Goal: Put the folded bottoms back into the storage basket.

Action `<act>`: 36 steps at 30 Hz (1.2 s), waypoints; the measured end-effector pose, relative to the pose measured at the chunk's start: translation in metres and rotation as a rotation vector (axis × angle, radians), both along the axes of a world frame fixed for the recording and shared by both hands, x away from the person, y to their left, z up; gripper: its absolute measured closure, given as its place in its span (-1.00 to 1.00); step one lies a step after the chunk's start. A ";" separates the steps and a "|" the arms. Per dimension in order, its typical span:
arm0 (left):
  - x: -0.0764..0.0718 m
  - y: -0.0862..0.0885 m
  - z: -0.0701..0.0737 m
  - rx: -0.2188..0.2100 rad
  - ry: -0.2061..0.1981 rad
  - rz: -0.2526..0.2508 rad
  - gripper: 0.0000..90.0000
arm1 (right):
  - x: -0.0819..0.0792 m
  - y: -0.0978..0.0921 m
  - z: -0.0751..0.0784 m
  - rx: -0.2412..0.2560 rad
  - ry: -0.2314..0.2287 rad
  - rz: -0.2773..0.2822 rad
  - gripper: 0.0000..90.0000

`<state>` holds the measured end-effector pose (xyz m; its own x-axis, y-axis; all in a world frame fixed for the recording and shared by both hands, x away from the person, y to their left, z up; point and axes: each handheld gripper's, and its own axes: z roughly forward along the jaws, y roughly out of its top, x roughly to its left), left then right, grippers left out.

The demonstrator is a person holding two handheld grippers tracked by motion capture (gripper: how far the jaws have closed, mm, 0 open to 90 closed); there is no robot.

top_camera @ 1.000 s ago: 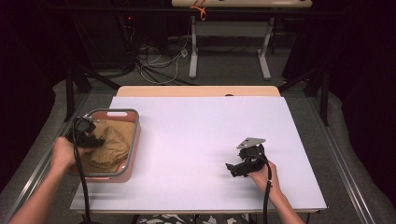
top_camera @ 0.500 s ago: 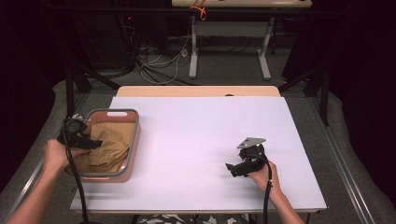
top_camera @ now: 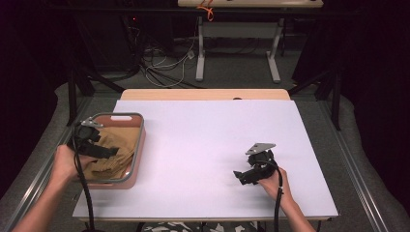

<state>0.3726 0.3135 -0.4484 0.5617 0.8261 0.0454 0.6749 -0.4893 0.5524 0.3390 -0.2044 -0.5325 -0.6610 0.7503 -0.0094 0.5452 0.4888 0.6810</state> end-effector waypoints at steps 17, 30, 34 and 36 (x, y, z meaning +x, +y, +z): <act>-0.023 -0.075 0.000 -0.015 -0.048 -0.177 -0.93 | -0.015 -0.007 0.004 0.006 0.004 0.012 -1.00; -0.044 -0.114 -0.008 -0.048 -0.077 -0.290 -0.99 | -0.030 -0.010 0.004 -0.002 0.000 0.020 -1.00; -0.050 -0.126 -0.014 -0.054 -0.069 -0.319 -1.00 | -0.036 -0.012 0.004 0.000 -0.001 0.018 -1.00; -0.053 -0.130 -0.018 -0.058 -0.070 -0.335 -1.00 | -0.039 -0.013 0.004 -0.002 -0.004 0.020 -1.00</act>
